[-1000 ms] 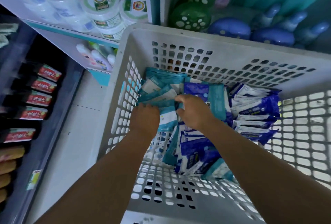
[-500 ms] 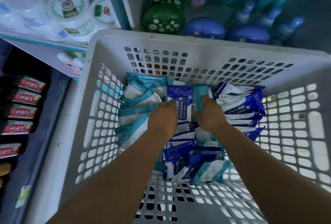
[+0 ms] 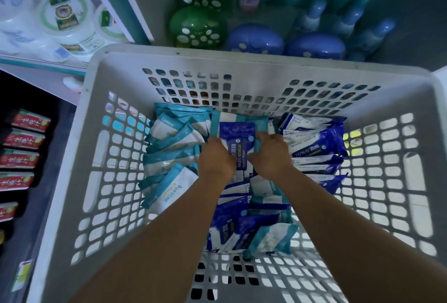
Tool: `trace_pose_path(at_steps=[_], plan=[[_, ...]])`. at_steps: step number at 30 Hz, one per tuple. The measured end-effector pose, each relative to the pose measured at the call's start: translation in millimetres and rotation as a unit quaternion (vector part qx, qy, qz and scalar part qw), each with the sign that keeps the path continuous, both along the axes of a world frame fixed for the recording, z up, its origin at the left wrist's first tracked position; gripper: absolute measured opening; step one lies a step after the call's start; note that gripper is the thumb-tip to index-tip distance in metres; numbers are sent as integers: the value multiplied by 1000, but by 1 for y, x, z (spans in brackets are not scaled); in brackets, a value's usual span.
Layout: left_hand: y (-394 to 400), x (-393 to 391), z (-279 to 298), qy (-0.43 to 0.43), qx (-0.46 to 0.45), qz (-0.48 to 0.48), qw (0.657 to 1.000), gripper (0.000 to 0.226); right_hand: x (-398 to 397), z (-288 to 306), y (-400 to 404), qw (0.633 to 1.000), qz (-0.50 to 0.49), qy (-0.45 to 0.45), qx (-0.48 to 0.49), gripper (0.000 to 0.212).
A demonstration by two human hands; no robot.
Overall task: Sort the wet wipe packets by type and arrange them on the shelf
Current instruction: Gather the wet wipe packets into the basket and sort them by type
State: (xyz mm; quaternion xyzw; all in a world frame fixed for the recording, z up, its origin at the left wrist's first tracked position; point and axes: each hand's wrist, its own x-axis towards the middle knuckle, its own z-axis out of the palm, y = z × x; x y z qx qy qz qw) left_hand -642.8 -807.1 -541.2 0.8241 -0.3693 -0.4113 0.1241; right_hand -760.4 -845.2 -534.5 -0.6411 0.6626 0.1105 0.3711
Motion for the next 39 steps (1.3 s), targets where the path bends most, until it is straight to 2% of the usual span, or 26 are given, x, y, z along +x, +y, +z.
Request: trace_pose_path(at_steps=[3, 6, 10, 12, 14, 17, 20, 22, 24, 26, 30, 34, 36, 39], plan=[[-2, 1, 4, -15, -5, -20, 1000, 9, 4, 0, -2, 998, -57, -17, 3, 53], [-3, 5, 9, 7, -53, 0, 999, 8, 4, 2, -3, 992, -111, -40, -33, 42], [-10, 0, 26, 87, -139, 38, 986, 6, 0, 24, -6, 957, -190, -197, -101, 11], [-13, -3, 32, 130, -154, 39, 979, 5, -8, 40, -10, 948, -174, -231, -135, 7], [-13, -5, 35, 124, -132, -31, 983, 8, -21, 54, -15, 959, -92, -201, -179, 9], [-5, -1, 31, 29, -66, -193, 978, 31, -53, 69, -20, 974, 88, -22, -208, 21], [5, 2, 25, -56, 11, -300, 952, 36, -82, 76, -14, 966, 205, 111, -107, 31], [11, 4, 21, -74, 39, -322, 943, 35, -93, 72, -1, 956, 236, 169, -37, 30], [15, 7, 19, -94, 44, -336, 936, 31, -99, 64, 11, 951, 236, 200, -8, 29], [18, 9, 16, -110, 36, -344, 932, 32, -103, 54, 21, 953, 218, 210, 4, 31], [21, 14, 13, -130, 26, -324, 937, 49, -99, 44, 27, 950, 190, 246, 14, 29], [23, 16, 12, -114, 24, -287, 951, 53, -84, 47, 27, 944, 184, 274, 15, 30], [21, 17, 11, -103, 18, -263, 959, 55, -79, 48, 22, 959, 160, 235, -7, 38], [16, 17, 6, -85, 5, -209, 974, 63, -62, 45, 10, 994, 64, 70, -52, 42]])
